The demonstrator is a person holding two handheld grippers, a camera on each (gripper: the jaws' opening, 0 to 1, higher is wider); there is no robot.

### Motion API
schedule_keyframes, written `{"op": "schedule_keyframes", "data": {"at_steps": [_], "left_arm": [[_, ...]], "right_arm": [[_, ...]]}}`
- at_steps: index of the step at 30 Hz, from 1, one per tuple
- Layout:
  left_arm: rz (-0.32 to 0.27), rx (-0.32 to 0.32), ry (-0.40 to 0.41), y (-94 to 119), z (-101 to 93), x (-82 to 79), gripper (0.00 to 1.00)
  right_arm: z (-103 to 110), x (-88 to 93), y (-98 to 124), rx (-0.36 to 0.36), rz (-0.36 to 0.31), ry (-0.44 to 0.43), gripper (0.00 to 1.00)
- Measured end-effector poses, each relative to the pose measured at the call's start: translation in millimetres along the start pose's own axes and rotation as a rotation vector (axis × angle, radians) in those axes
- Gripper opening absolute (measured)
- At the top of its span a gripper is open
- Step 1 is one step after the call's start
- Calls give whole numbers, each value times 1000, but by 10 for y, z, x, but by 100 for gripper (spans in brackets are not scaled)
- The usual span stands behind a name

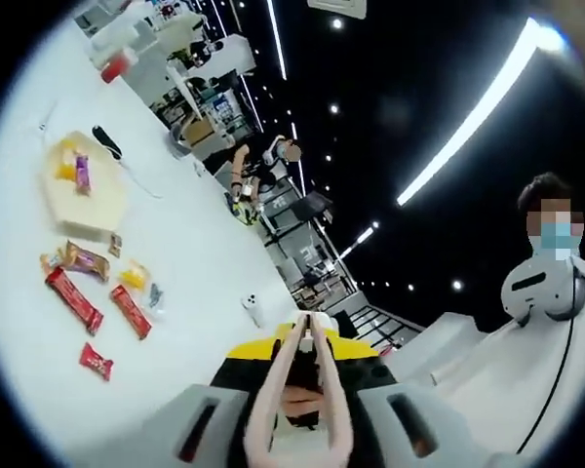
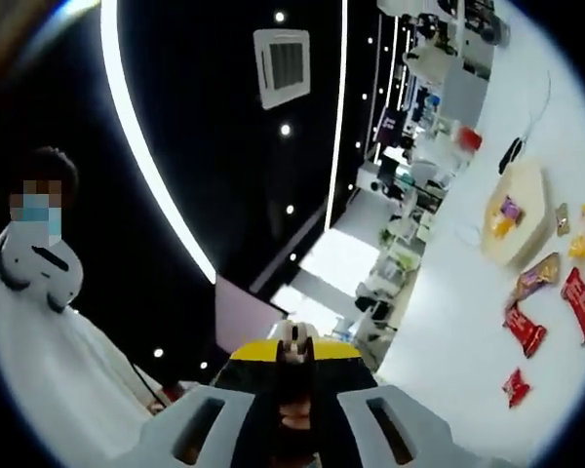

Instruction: Place the target food into the container with the food tongs after gripping and lifting it, then release it inside without dropping or visibly crushing the food.

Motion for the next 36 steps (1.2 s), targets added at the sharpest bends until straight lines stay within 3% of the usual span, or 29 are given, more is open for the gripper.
{"op": "schedule_keyframes", "data": {"at_steps": [2,8,11,14,16,21,26,35,36], "left_arm": [[-33,-2,-5,-10,-7,-58,16],[-52,19,-12,-44,-38,-97,17],[-54,16,-21,-110,-54,-92,23],[-78,24,-4,-118,-61,-131,20],[-86,22,0,-121,-58,-157,20],[-97,12,-3,-137,-86,-189,21],[-131,6,-15,-153,-128,-285,21],[-162,7,-27,-177,-168,-332,20],[-148,11,-22,-172,-172,-315,20]], "right_arm": [[-20,5,-2,2,3,-2,9],[-29,8,15,-5,12,-35,10],[-37,68,-30,1,59,-26,11],[-15,61,-54,-22,32,-83,11],[-43,45,-37,-18,31,-50,11],[-49,57,-31,-32,29,-76,13],[-23,170,-64,-51,84,-85,13],[20,103,-104,-60,80,-55,13],[20,77,-109,-65,48,-76,13]]}}
Point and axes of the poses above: the point that each gripper's makers call its tool centre point, and the gripper's own axes: y roughly backward along the fingers, z roughly to its left, x roughly out of its underside, the point moved 5 cm from there along y, roughly backward along the fingers, and after that the axes turned 10 degrees about -x, right-handed, at the moved point
